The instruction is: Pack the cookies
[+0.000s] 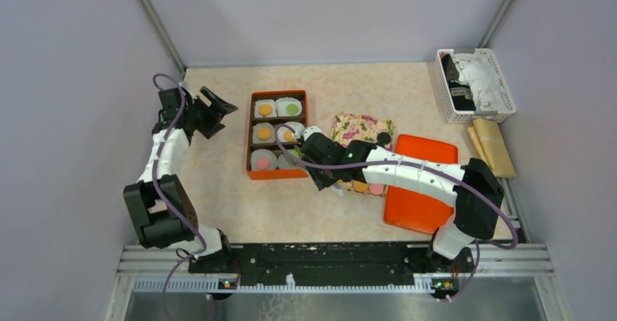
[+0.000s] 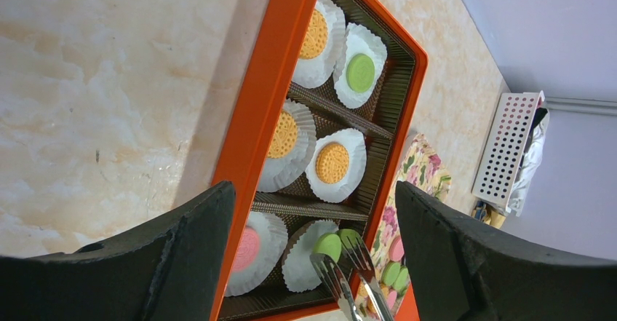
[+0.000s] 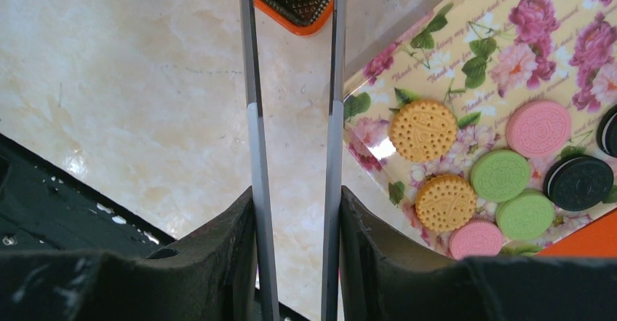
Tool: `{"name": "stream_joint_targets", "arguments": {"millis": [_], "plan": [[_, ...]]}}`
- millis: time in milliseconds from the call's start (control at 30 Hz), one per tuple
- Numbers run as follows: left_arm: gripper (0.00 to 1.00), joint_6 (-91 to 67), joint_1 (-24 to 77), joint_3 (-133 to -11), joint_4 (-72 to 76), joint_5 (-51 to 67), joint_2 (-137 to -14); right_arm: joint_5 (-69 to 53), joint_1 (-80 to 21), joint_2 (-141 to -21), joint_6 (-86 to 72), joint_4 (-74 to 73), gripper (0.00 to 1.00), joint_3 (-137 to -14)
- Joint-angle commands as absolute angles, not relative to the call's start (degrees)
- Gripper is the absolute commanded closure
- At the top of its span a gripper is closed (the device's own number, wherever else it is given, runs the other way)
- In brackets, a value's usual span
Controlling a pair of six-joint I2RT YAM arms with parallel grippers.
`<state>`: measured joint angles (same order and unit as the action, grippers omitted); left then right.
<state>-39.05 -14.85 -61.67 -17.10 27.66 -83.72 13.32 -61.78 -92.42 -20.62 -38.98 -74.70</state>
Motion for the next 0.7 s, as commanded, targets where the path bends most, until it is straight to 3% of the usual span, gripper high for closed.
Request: {"name": "stream_joint_targets", "arguments": {"millis": [0,167,533,667], "plan": [[0.14,-38.68,-14.84,-61.34,-15.37,28.48,-81.64,13.81,-62.92,-91.88,-21.63,-38.04,0.91,-75.12],[0.14,-38.45,-14.85,-61.35,-15.58,28.18,-81.29,14.77,-63.02,-91.84,-21.54,-38.82,0.87,-74.87],[0.13,-38.43,-14.78,-61.52,-15.95,27.84,-81.27,15.73,-63.07,-91.58,-21.47,-38.58,0.55,-75.89],[0.13,-38.56,-14.81,-61.44,-15.90,28.08,-81.39,15.81,-63.01,-91.50,-21.35,-38.66,0.50,-76.04]]}}
